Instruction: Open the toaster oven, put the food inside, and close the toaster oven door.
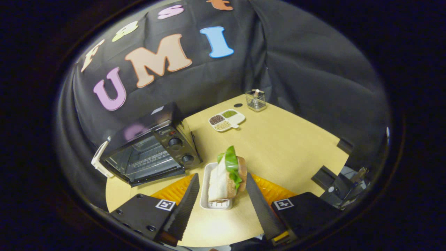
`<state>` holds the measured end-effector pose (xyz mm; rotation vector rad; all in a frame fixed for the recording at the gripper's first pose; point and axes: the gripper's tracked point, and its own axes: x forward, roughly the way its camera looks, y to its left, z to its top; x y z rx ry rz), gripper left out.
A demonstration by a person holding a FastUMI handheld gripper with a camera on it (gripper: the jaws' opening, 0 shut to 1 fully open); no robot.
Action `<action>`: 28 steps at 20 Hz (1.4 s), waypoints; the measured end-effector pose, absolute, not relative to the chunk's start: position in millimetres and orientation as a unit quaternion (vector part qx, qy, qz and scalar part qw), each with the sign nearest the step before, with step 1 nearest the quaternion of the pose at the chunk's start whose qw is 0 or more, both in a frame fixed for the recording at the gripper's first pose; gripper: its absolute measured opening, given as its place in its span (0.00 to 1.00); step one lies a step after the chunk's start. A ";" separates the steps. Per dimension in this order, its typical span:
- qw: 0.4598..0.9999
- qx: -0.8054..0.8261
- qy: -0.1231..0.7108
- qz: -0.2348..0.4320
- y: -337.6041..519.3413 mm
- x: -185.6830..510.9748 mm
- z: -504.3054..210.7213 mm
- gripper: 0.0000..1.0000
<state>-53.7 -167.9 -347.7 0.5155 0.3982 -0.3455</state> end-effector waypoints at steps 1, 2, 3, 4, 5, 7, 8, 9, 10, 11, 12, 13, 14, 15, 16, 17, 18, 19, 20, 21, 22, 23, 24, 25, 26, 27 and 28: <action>0.929 0.266 0.198 -0.162 -168.8 -51.8 -354.0 0.87; 0.927 0.278 0.200 -0.156 -169.6 -48.9 -360.6 0.87; 0.925 0.284 0.205 -0.150 -170.1 -45.7 -367.6 0.87; 0.923 0.286 0.213 -0.145 -170.6 -43.2 -377.2 0.87; 0.922 0.288 0.220 -0.137 -170.4 -37.1 -385.7 0.87; 0.921 0.289 0.231 -0.123 -168.5 -30.5 -398.2 0.85; 0.921 0.292 0.231 -0.113 -165.7 -27.4 -399.6 0.82; 0.921 0.296 0.230 -0.106 -164.6 -23.1 -400.9 0.79; 0.919 0.303 0.231 -0.101 -162.5 -19.1 -404.0 0.77; 0.918 0.306 0.231 -0.103 -162.4 -16.8 -407.2 0.74; 0.916 0.313 0.230 -0.099 -161.2 -13.6 -408.8 0.68; 0.916 0.322 0.222 -0.093 -159.3 -11.5 -405.1 0.61; 0.914 0.327 0.221 -0.091 -159.0 -10.5 -405.4 0.55; 0.911 0.338 0.220 -0.083 -157.4 -10.5 -404.0 0.48; 0.907 0.353 0.215 -0.080 -156.0 -9.8 -403.7 0.41; 0.903 0.367 0.210 -0.080 -156.4 -9.9 -402.5 0.35; 0.900 0.377 0.203 -0.076 -156.6 -12.1 -401.4 0.35; 0.899 0.388 0.192 -0.071 -156.1 -14.5 -397.9 0.35; 0.899 0.393 0.182 -0.070 -156.2 -17.3 -394.7 0.31; 0.897 0.400 0.173 -0.075 -157.6 -18.9 -390.6 0.27; 0.894 0.410 0.163 -0.076 -156.8 -20.8 -385.3 0.27; 0.892 0.419 0.154 -0.075 -156.0 -22.9 -378.7 0.27; 0.889 0.429 0.143 -0.074 -155.1 -25.6 -371.1 0.27; 0.886 0.439 0.131 -0.074 -154.9 -27.2 -362.9 0.27; 0.882 0.450 0.121 -0.071 -151.8 -28.8 -355.9 0.27; 0.877 0.462 0.113 -0.068 -146.6 -29.5 -349.4 0.27; 0.872 0.474 0.105 -0.064 -139.6 -30.3 -343.8 0.27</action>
